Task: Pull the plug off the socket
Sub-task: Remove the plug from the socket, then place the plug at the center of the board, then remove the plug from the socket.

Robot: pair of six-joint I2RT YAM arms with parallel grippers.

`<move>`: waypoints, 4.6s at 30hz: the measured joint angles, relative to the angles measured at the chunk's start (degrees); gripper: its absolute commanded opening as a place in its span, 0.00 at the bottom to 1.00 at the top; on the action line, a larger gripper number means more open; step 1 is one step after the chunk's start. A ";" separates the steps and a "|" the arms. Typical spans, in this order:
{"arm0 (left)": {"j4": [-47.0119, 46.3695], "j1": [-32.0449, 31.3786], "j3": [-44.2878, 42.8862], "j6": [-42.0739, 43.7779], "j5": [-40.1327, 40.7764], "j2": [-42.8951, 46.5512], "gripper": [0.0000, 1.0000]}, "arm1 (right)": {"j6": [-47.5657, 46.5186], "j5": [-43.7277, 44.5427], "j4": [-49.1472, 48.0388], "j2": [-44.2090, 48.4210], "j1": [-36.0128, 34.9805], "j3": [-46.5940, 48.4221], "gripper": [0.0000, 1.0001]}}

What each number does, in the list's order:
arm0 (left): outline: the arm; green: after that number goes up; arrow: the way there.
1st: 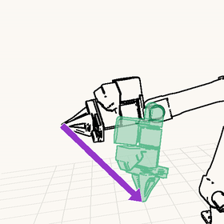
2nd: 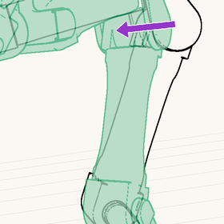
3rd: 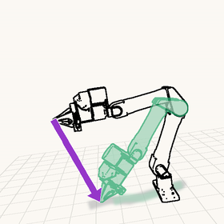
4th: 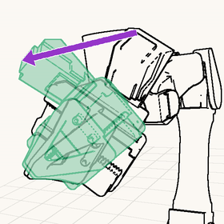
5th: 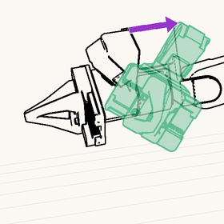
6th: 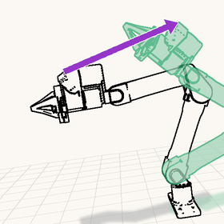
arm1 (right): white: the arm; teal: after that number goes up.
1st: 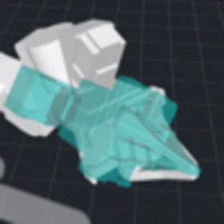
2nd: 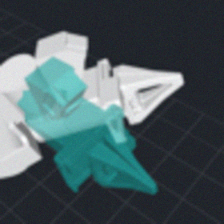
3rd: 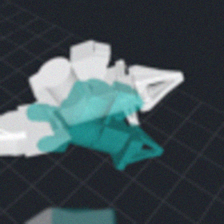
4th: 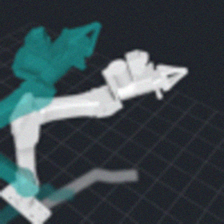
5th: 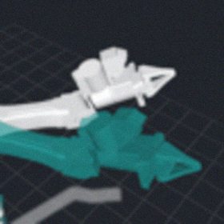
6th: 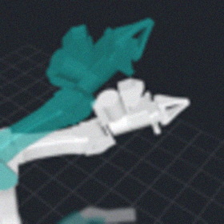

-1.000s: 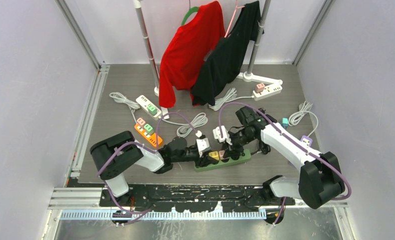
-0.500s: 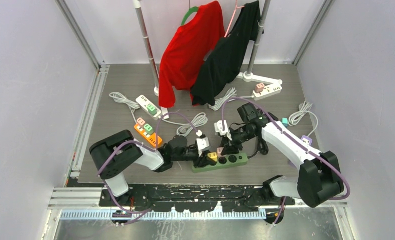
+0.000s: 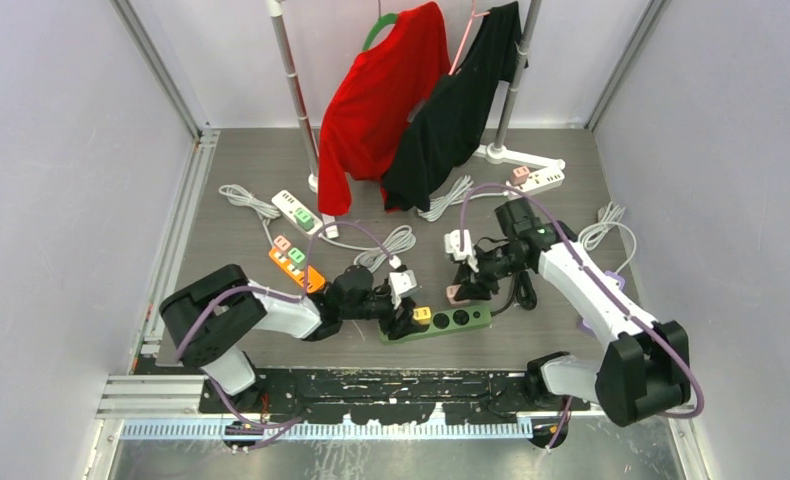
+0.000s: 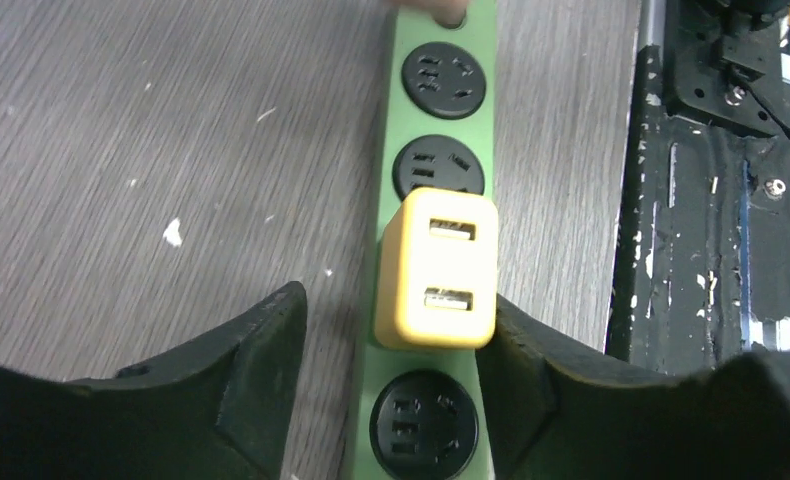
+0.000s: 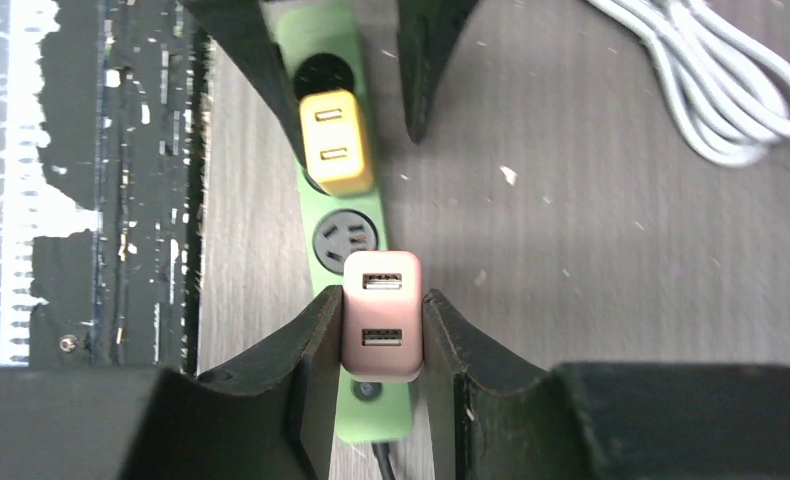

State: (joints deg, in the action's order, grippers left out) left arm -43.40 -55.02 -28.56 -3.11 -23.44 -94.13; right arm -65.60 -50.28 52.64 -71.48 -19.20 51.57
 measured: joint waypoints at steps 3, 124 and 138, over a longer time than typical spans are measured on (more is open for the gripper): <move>5.44 0.37 -0.02 -0.87 1.51 2.75 0.77 | 1.14 1.42 0.81 2.84 3.82 0.46 0.02; 17.20 5.57 16.70 -8.24 9.11 40.79 0.95 | 14.67 7.74 -19.63 -5.20 -15.34 -3.96 0.95; 7.17 1.36 17.29 2.47 8.41 29.31 0.93 | 11.58 13.00 -19.96 -9.09 -21.97 -3.96 0.60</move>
State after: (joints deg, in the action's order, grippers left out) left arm -36.23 -53.67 -11.27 -0.64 -15.03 -64.82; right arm -54.02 -37.28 32.69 -80.58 -41.17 47.62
